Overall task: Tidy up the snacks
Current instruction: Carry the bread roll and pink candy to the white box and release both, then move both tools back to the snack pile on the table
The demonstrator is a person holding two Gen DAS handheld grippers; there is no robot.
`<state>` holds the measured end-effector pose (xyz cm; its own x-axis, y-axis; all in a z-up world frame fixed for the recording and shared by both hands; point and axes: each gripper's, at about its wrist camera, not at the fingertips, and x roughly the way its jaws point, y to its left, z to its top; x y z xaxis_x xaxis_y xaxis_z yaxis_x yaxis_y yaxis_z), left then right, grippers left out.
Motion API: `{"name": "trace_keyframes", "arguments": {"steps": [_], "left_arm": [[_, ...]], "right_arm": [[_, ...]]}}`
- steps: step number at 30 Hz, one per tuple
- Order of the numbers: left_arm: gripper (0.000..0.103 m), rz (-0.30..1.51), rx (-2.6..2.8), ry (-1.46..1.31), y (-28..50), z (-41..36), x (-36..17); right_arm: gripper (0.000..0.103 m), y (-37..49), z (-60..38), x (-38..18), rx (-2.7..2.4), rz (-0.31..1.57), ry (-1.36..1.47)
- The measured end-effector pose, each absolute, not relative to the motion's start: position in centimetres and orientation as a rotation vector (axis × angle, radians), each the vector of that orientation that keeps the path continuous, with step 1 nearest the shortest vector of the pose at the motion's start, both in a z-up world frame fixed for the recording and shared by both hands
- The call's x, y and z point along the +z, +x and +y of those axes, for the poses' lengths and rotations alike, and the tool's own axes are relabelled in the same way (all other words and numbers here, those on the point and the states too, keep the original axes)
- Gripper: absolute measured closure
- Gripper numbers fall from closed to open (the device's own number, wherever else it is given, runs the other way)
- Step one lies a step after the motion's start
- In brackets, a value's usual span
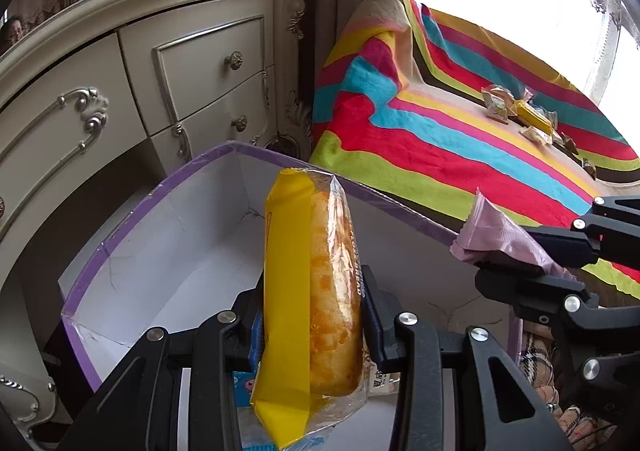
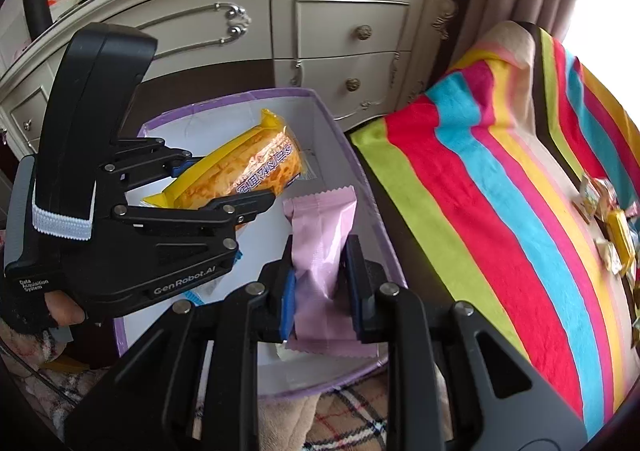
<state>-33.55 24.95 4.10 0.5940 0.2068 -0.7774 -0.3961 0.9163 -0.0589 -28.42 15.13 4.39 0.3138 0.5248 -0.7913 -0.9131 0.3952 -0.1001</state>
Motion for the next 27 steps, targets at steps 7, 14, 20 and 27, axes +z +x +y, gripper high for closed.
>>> {"name": "trace_keyframes", "arguments": {"steps": [7,14,20,27], "left_arm": [[0.062,0.873,0.433,-0.266,-34.7,27.3,3.8],[0.023,0.869,0.519,-0.264,-35.0,28.3,4.0],[0.022,0.892,0.504,-0.215,-33.6,27.4,4.2],[0.02,0.918,0.439,-0.143,-29.4,24.7,4.8]], "right_arm": [[0.077,-28.8,16.9,3.8,1.089,0.773,-0.605],[0.044,-26.8,15.8,3.5,1.062,0.829,-0.464],[0.044,-24.0,13.0,3.9,1.008,0.857,-0.338],[0.036,-18.6,6.1,4.2,0.859,0.871,-0.145]]}}
